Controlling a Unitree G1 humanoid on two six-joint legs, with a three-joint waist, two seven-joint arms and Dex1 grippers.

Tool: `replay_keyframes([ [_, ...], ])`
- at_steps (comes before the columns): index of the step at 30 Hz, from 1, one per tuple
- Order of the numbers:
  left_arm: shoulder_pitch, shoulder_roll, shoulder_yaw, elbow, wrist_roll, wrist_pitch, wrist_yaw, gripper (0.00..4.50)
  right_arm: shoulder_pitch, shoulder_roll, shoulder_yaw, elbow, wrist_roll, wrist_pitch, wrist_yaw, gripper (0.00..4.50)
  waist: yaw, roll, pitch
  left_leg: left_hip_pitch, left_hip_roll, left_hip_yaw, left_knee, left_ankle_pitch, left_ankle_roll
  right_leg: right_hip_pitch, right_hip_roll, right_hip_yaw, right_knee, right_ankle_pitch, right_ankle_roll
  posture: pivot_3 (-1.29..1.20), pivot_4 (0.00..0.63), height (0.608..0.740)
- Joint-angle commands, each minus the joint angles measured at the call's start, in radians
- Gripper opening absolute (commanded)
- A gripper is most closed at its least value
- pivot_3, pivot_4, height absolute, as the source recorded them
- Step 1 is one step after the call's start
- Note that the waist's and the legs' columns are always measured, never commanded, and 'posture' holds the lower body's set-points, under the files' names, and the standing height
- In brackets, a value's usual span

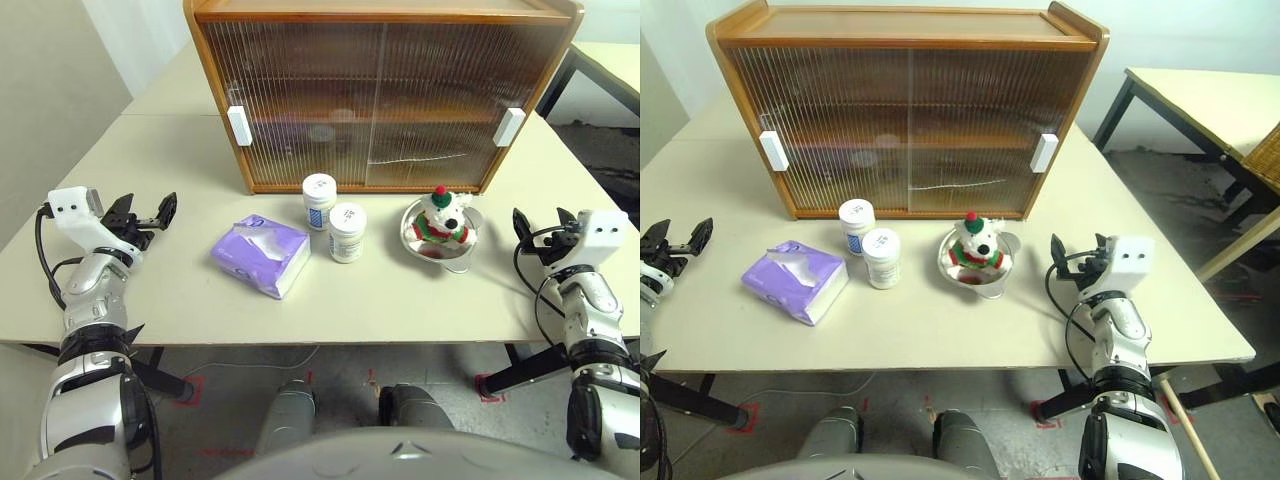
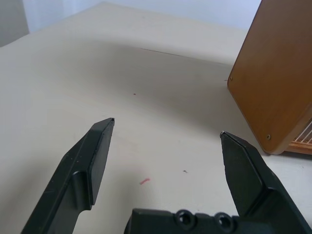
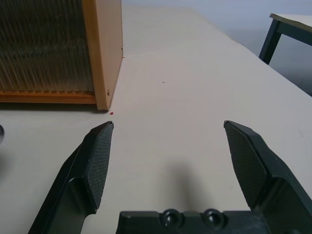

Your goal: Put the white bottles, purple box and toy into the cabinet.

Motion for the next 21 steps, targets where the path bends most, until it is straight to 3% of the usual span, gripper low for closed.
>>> replay_keyframes([
  [1, 0.008, -0.003, -0.002, 0.007, 0.009, -0.006, -0.003, 4.48, 0.002, 0.003, -0.004, -0.004, 0.001, -0.021, -0.011, 4.5, -0.001, 0.0, 0.0, 0.0, 0.0, 0.0, -0.001, 0.0, 0.0, 0.0, 0.0, 0.0, 0.0, 0.0, 0.0, 0.12, 0.07, 0.74],
  [6, -0.014, -0.005, -0.014, -0.003, 0.015, 0.006, -0.003, 4.48, 0.007, 0.011, -0.008, -0.024, 0.009, -0.051, -0.019, 4.5, -0.002, 0.0, 0.0, 0.0, 0.0, 0.0, -0.001, 0.0, 0.0, -0.001, 0.0, 0.0, 0.0, -0.001, 0.0, 0.12, 0.068, 0.74],
  [11, -0.012, 0.01, -0.011, -0.038, 0.008, 0.025, -0.006, 4.48, -0.002, 0.018, -0.005, -0.199, 0.077, -0.005, 0.043, 4.5, -0.006, 0.0, 0.0, 0.0, 0.0, 0.0, -0.001, 0.0, 0.0, -0.001, 0.002, -0.001, 0.0, -0.001, 0.0, 0.13, 0.066, 0.74],
  [17, 0.014, 0.014, -0.003, -0.099, -0.002, 0.054, -0.003, 4.48, 0.073, 0.008, 0.098, -0.558, 0.154, 0.209, 0.197, 4.5, -0.007, -0.002, -0.001, -0.003, -0.001, 0.003, -0.001, 0.004, 0.006, 0.001, 0.01, -0.005, 0.0, -0.001, 0.0, 0.16, 0.068, 0.74],
  [21, 0.042, 0.027, 0.003, -0.197, -0.034, 0.124, -0.038, 4.48, 0.146, -0.052, 0.207, -0.798, 0.253, 0.442, 0.378, 4.5, -0.001, -0.002, -0.001, -0.003, -0.001, 0.002, -0.001, 0.005, 0.008, 0.001, 0.014, -0.004, -0.001, -0.003, -0.003, 0.18, 0.061, 0.74],
])
